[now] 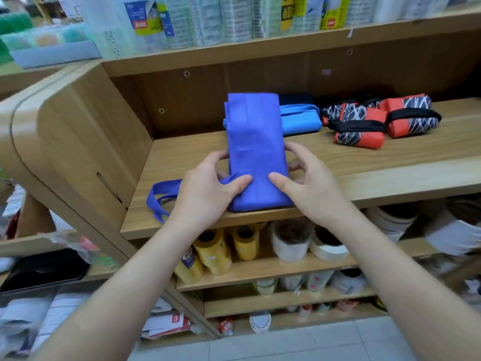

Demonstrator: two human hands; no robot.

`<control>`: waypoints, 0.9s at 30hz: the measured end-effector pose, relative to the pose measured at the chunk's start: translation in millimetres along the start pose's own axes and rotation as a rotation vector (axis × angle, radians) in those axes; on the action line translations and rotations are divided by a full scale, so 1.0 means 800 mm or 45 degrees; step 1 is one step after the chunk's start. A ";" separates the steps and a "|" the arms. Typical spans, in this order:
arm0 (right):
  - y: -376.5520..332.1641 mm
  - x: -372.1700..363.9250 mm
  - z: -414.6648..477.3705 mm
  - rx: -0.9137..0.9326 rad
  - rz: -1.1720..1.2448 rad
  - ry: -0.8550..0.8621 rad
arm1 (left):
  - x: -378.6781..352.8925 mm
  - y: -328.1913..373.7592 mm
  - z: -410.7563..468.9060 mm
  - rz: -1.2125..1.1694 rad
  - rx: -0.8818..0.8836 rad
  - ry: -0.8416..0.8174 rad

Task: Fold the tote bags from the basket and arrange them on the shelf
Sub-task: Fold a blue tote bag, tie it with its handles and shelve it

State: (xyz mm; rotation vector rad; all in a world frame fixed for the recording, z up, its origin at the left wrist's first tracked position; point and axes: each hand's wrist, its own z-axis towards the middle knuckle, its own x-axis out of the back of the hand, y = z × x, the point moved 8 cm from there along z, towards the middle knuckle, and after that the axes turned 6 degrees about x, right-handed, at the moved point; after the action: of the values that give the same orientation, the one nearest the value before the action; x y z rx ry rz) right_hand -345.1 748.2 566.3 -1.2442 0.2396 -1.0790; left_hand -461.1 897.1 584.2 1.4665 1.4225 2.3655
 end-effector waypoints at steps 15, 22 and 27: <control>0.004 -0.005 0.025 -0.242 -0.422 -0.279 | -0.048 0.009 -0.012 0.747 -0.484 -0.390; 0.016 -0.029 0.066 -0.321 0.008 -0.243 | -0.029 0.013 -0.046 0.489 -0.580 -0.426; 0.011 -0.031 0.062 -0.227 0.143 -0.281 | -0.028 -0.007 -0.061 0.481 -0.569 -0.754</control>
State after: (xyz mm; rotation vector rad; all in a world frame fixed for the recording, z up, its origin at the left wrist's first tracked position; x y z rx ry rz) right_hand -320.0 797.8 567.6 -1.4799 0.2374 -0.8296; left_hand -486.3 857.2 557.4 2.1524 0.4832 1.9418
